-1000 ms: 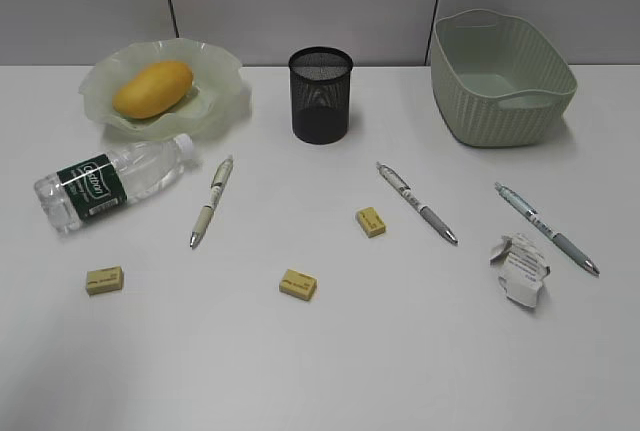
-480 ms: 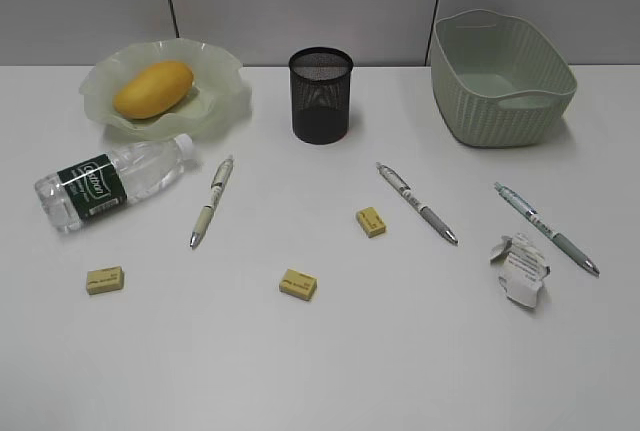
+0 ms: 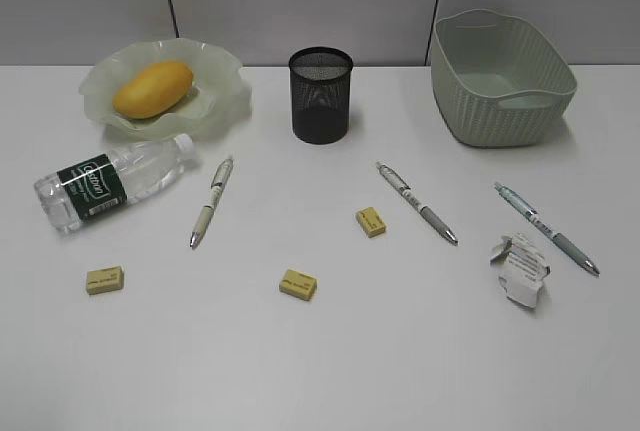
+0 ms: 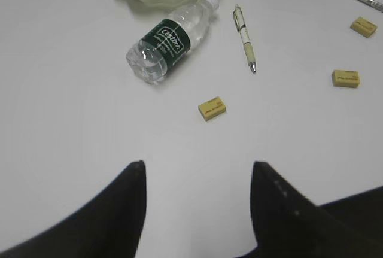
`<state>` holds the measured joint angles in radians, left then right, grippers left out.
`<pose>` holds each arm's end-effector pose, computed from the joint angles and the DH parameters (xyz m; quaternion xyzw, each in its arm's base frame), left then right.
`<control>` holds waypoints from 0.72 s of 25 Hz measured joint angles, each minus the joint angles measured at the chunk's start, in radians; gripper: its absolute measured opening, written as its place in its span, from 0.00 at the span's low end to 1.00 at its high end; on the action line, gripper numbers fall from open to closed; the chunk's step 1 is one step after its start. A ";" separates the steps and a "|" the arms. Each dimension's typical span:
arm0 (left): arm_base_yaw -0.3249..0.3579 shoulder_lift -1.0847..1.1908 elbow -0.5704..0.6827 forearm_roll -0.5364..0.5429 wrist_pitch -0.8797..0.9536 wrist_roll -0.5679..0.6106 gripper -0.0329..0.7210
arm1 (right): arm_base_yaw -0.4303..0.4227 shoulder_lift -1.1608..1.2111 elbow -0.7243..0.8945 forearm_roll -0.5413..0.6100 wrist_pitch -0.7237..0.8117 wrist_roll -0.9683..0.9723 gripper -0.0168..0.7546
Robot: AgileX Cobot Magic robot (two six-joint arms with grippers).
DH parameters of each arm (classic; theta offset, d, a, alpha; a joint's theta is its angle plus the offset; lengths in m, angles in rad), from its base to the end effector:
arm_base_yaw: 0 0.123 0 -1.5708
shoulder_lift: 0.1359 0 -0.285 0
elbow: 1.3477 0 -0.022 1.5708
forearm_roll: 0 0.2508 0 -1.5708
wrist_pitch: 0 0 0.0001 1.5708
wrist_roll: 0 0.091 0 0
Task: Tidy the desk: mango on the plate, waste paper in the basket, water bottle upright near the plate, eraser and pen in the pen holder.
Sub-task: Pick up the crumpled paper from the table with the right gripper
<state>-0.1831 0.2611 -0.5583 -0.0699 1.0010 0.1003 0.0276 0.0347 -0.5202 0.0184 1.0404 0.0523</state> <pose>0.0340 -0.0117 0.2951 0.1222 0.8793 -0.0538 0.4571 -0.0009 0.0014 0.2847 0.0103 0.8516 0.0301 0.5232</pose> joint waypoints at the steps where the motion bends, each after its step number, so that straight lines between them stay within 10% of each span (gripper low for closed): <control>1: 0.000 0.000 0.001 -0.002 0.009 -0.007 0.61 | 0.000 0.024 -0.016 0.002 0.000 -0.001 0.73; 18: 0.000 0.000 0.028 0.001 0.061 -0.074 0.61 | 0.000 0.830 -0.214 0.083 -0.196 -0.052 0.73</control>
<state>-0.1831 0.2611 -0.5301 -0.0689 1.0617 0.0259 0.0276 0.8647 -0.7344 0.1017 0.8443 0.0000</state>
